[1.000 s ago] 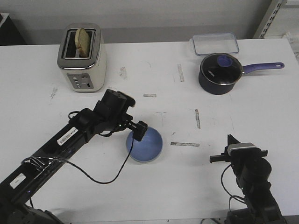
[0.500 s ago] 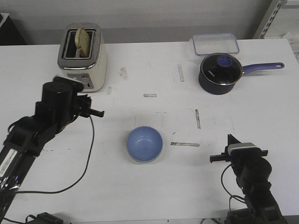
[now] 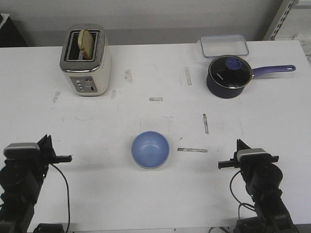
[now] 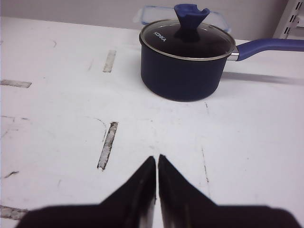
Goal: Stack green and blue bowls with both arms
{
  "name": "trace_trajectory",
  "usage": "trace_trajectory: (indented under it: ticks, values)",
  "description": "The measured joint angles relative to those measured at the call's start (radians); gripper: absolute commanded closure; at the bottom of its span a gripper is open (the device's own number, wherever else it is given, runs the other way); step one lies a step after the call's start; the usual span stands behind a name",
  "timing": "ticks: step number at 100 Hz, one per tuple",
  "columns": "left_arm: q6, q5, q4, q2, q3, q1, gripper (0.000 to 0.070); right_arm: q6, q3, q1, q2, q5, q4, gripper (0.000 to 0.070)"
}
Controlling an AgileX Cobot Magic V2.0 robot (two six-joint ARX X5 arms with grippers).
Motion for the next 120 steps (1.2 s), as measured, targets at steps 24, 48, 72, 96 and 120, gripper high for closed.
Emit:
trace_trajectory:
  ticks: [24, 48, 72, 96, 120]
  values:
    - [0.005, 0.018, 0.003, -0.186, -0.174, 0.015, 0.0698, 0.0, 0.0, 0.0, 0.0, 0.0, 0.0, 0.0699]
    - [0.01, 0.023, 0.005, -0.222, -0.176, 0.015, 0.0697, 0.0, 0.0, 0.0, 0.0, 0.0, 0.0, 0.07]
    - [0.011, 0.023, 0.008, -0.238, -0.176, 0.015, 0.0697, 0.0, 0.0, 0.0, 0.0, 0.0, 0.0, 0.07]
    - [0.011, 0.023, 0.007, -0.238, -0.176, 0.015, 0.0697, 0.0, 0.0, 0.0, 0.0, 0.0, 0.0, 0.07]
    - [0.011, 0.018, 0.054, -0.287, -0.242, 0.014, 0.0698, 0.0, 0.0, 0.0, 0.0, 0.0, 0.0, 0.07]
